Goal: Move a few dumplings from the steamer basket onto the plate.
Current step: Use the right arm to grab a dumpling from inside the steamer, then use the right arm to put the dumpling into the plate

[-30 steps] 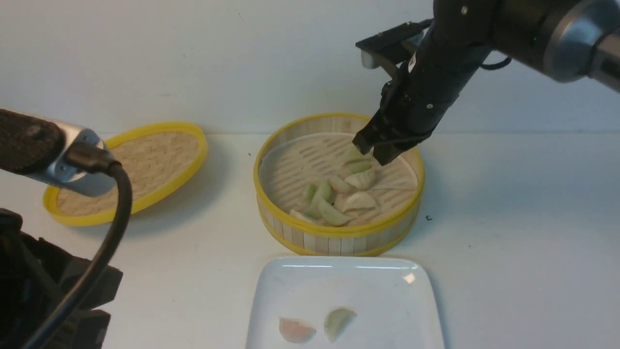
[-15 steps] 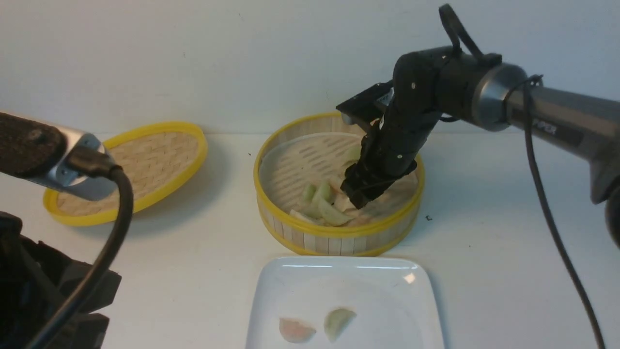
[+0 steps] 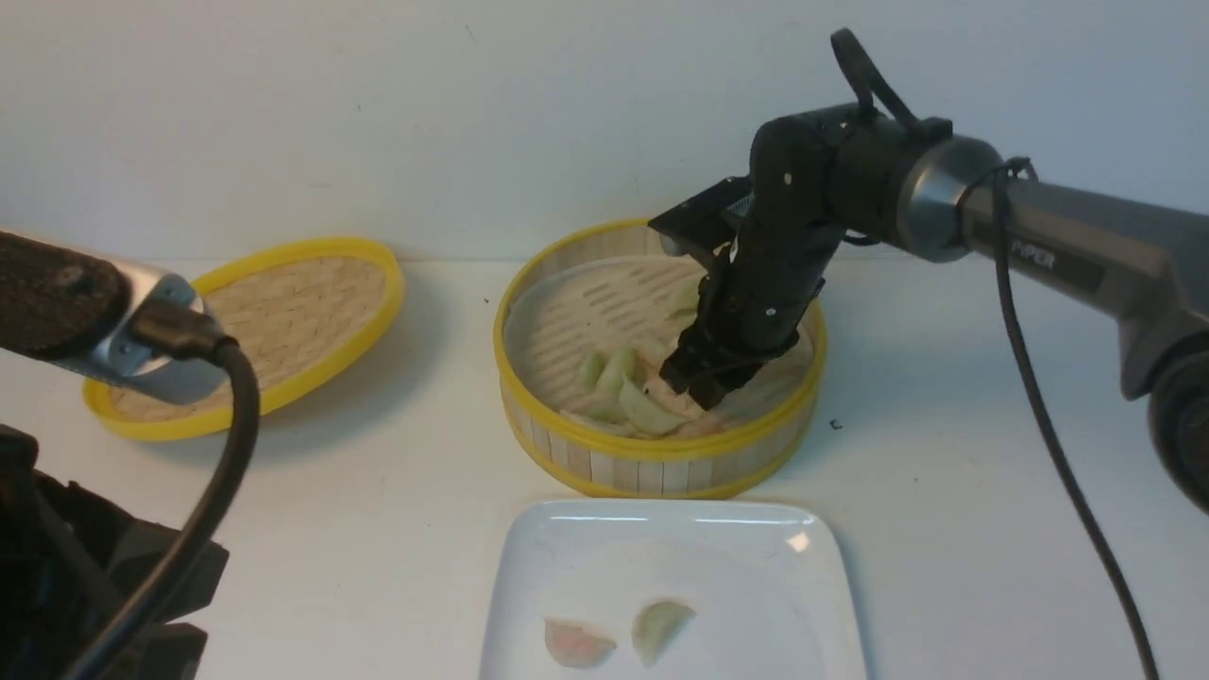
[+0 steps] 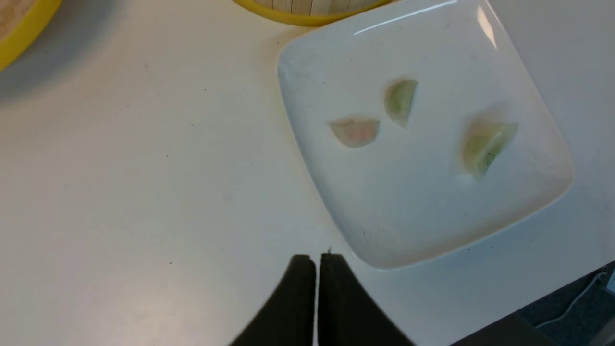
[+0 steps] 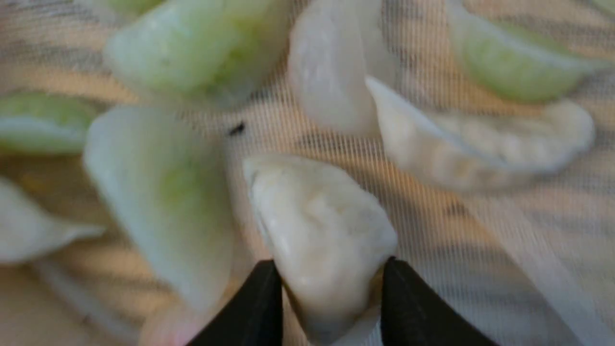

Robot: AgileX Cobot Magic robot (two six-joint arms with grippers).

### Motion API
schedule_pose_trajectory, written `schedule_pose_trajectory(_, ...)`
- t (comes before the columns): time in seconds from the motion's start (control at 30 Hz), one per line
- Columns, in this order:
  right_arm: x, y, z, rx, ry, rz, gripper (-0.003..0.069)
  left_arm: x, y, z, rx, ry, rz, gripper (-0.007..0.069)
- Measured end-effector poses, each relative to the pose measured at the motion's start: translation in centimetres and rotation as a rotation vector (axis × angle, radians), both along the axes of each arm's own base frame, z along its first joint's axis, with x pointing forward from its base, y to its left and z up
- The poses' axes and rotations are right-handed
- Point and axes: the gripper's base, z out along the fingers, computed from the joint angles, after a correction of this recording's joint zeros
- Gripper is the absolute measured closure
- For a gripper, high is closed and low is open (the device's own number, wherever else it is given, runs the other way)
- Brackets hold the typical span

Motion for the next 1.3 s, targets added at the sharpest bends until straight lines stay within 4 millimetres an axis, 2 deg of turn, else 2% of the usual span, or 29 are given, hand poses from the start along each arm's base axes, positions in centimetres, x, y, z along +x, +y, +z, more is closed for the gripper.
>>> schedule_pose_trajectory(0.13, -1.1, -0.6, 4.1, 0.009, -0.029, -0.005, 0.0419, 0.0, 0.0, 0.0, 0.0, 0.0, 0.0, 0.0631)
schedule_pose_trajectory(0.2, -2.0, -1.1, 6.7, 0.037, -0.07, -0.012, 0.0421, 0.0, 0.0, 0.0, 0.0, 0.0, 0.0, 0.0631)
schedule_pose_trajectory(0.33, -4.4, -1.9, 9.1, 0.084, -0.066, -0.026, 0.0426, 0.0, 0.0, 0.0, 0.0, -0.002, 0.0, 0.0631)
schedule_pose_trajectory(0.43, -7.7, -3.0, 9.5, 0.114, -0.005, -0.033, 0.0426, 0.1, 0.0, 0.1, -0.006, -0.008, 0.0, 0.0631)
schedule_pose_trajectory(0.57, -13.2, -3.4, 6.8, 0.12, 0.107, 0.014, 0.0435, 0.3, -0.2, 0.3, -0.03, -0.037, -0.002, 0.0631)
schedule_pose_trajectory(0.67, -15.2, -2.4, 4.0, 0.136, 0.112, 0.045, 0.0435, 0.4, -0.4, 0.5, -0.051, -0.064, -0.004, 0.0631)
schedule_pose_trajectory(0.73, -16.1, -1.5, 1.8, 0.134, 0.114, 0.056, 0.0445, 0.5, -0.4, 0.5, -0.059, -0.072, -0.005, 0.0631)
schedule_pose_trajectory(0.83, -16.2, -0.6, -0.8, 0.119, 0.141, 0.054, 0.0479, 0.5, -0.5, 0.6, -0.062, -0.077, -0.005, 0.0631)
schedule_pose_trajectory(0.97, -16.0, -0.2, -2.7, 0.097, 0.186, 0.035, 0.0466, 0.5, -0.4, 0.6, -0.061, -0.076, -0.005, 0.0631)
schedule_pose_trajectory(1.13, -16.1, -0.2, -2.3, 0.069, 0.241, 0.028, 0.0319, 0.4, -0.4, 0.5, -0.051, -0.063, -0.004, 0.0631)
schedule_pose_trajectory(1.2, -15.7, 0.1, -1.0, 0.053, 0.252, 0.043, 0.0229, 0.4, -0.4, 0.5, -0.049, -0.061, -0.004, 0.0631)
schedule_pose_trajectory(1.3, -14.5, 0.5, 1.2, 0.033, 0.196, 0.058, 0.0184, 0.4, -0.4, 0.4, -0.048, -0.06, -0.004, 0.0631)
